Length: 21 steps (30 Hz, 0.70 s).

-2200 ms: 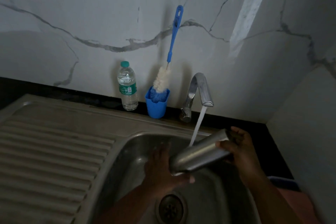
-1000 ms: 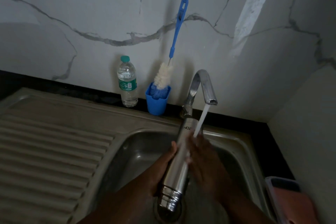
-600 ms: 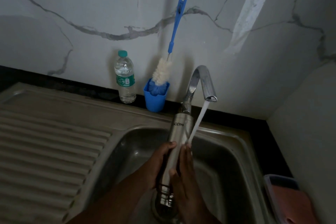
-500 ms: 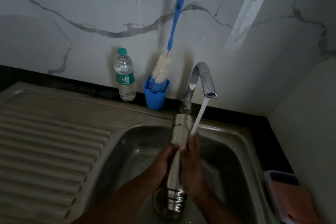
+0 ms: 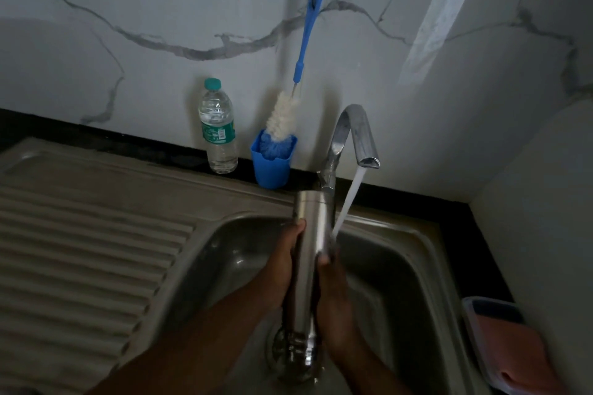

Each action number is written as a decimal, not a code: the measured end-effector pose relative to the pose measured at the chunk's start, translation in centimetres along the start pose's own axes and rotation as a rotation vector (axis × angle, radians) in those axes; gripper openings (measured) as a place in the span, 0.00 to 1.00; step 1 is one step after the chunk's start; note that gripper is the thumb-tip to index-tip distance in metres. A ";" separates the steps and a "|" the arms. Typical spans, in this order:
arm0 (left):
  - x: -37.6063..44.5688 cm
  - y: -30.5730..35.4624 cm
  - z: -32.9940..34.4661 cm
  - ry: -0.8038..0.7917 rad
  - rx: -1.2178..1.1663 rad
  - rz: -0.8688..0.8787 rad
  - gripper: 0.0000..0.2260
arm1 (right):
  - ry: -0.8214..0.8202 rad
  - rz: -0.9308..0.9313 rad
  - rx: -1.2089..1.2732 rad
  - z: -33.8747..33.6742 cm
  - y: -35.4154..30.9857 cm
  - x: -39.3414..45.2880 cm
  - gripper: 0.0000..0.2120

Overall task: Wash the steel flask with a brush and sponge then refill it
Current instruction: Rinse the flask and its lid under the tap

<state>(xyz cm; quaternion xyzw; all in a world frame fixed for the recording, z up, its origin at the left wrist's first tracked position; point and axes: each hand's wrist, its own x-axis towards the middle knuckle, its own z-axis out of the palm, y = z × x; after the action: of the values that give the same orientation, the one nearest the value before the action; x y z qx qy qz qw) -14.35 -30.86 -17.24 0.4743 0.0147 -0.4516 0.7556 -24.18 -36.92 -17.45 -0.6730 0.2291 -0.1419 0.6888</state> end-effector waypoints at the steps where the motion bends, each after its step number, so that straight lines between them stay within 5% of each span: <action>1: -0.1 -0.6 0.3 0.000 0.086 0.034 0.32 | 0.044 0.026 0.069 -0.3 -0.7 1.3 0.17; 7: -0.3 -1.3 2.0 -0.025 0.110 0.105 0.24 | 0.187 0.051 0.085 -1.8 -4.7 4.3 0.22; 13: -0.5 0.0 1.4 0.003 -0.232 0.035 0.23 | 0.131 0.109 -0.098 -0.5 0.8 -0.8 0.26; 16: -0.6 -0.3 2.3 0.022 -0.143 0.100 0.24 | 0.127 0.153 -0.017 -0.9 0.2 0.2 0.19; 19: -0.1 -0.6 2.9 0.110 0.080 0.157 0.34 | 0.141 0.112 -0.115 -0.6 -0.6 1.7 0.32; 21: 0.1 -0.1 3.0 0.116 0.160 0.198 0.35 | 0.148 0.087 -0.157 -0.6 -0.4 2.1 0.30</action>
<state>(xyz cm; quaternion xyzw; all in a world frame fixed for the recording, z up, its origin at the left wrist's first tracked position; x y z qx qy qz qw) -15.58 -33.13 -15.67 0.5576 -0.0245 -0.3461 0.7541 -22.64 -38.50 -17.32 -0.7019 0.3187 -0.1431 0.6207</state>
